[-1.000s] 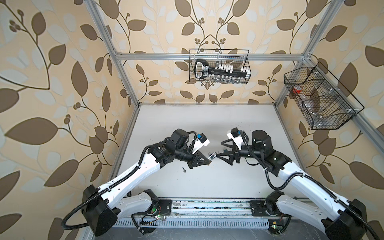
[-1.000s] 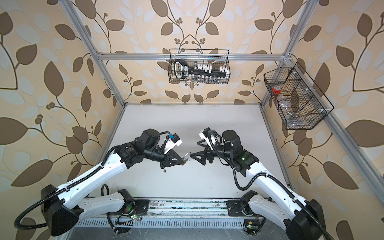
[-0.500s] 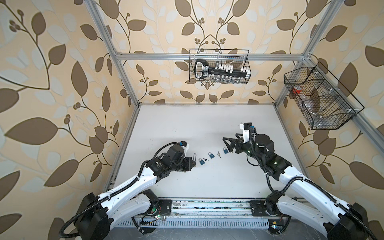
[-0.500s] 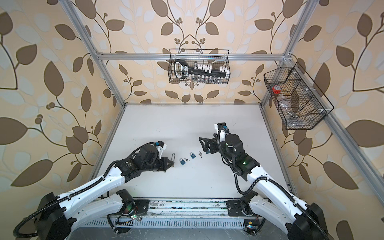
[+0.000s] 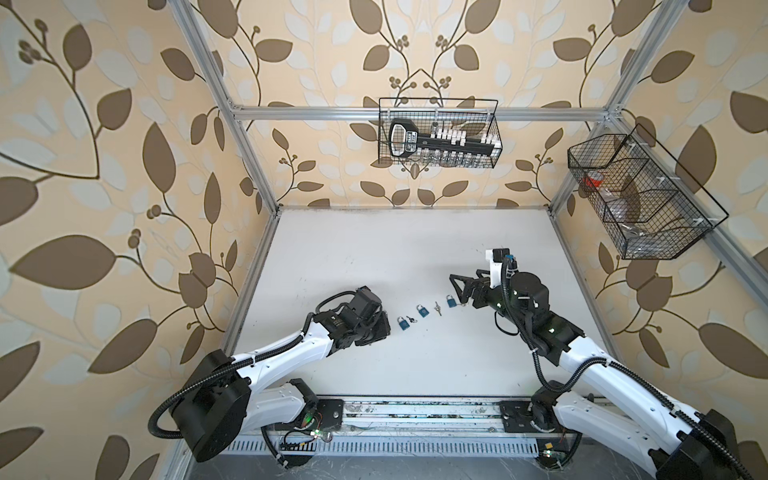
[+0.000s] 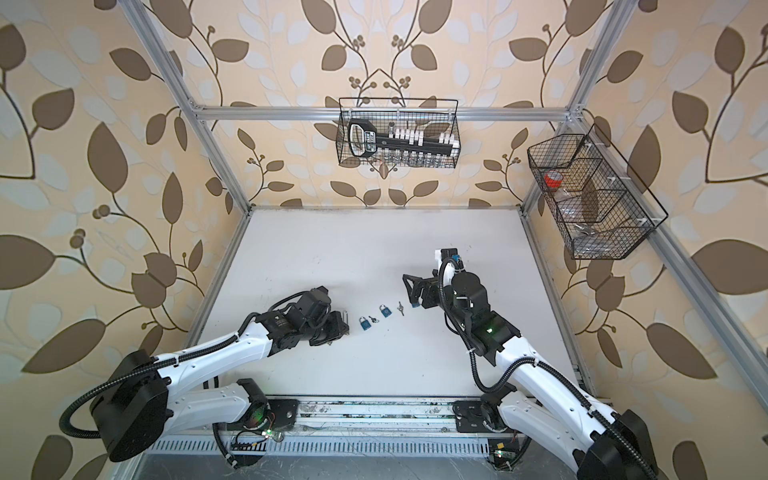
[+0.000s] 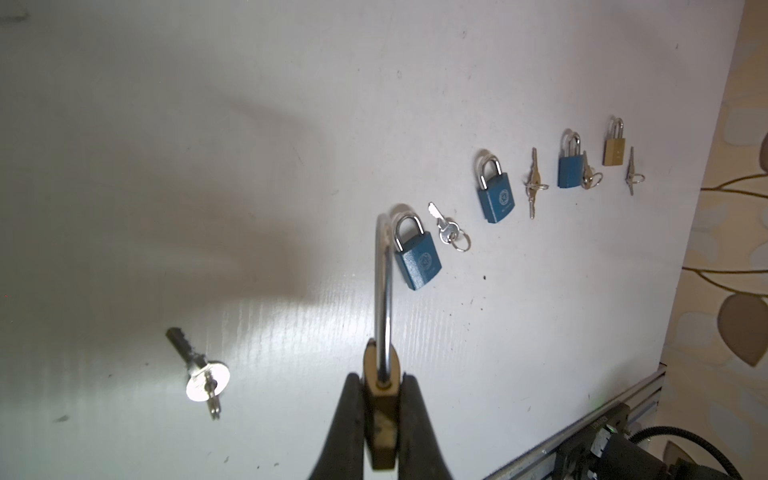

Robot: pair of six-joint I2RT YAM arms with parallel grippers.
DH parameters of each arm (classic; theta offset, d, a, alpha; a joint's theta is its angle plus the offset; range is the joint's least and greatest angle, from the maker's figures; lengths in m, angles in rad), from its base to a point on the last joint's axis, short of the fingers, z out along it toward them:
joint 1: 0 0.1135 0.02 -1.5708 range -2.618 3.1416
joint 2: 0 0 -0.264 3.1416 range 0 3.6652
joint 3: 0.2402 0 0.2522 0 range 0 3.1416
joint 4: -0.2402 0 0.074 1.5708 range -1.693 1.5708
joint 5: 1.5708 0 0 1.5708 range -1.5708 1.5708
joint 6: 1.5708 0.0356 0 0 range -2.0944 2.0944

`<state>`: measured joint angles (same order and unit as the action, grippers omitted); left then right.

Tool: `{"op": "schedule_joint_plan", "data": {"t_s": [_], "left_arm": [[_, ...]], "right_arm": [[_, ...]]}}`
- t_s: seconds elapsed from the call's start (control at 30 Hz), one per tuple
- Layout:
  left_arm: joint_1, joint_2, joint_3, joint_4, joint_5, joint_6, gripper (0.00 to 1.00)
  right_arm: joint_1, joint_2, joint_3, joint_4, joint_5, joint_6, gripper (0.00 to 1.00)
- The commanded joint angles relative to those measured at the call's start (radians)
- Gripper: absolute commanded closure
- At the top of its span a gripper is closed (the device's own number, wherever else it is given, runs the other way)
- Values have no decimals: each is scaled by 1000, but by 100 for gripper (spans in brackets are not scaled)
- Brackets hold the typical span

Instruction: Lock with the key

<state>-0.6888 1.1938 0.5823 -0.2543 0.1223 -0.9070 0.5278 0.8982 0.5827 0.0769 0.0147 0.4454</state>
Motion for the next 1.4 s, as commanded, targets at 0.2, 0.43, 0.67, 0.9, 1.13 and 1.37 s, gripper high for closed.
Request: {"op": "schedule_joint_plan", "data": {"t_s": [0.2, 0.43, 0.67, 0.9, 1.13, 1.37], "left_arm": [[-10, 77, 7, 64, -46, -49, 100], [-9, 105, 12, 51, -68, -47, 93], [-9, 123, 2, 49, -67, -49, 84], [-9, 96, -21, 32, -101, -63, 68], [-9, 80, -25, 12, -114, -64, 66], [-8, 50, -17, -11, -129, -56, 74]], "right_arm": [[0, 0, -7, 35, 26, 32, 1], [-1, -1, -17, 35, 28, 44, 1], [-1, 24, -8, 59, 14, 57, 1], [-1, 48, 10, 72, -15, 56, 0], [0, 62, 28, 62, 22, 51, 0], [-1, 45, 24, 54, 42, 34, 1]]}}
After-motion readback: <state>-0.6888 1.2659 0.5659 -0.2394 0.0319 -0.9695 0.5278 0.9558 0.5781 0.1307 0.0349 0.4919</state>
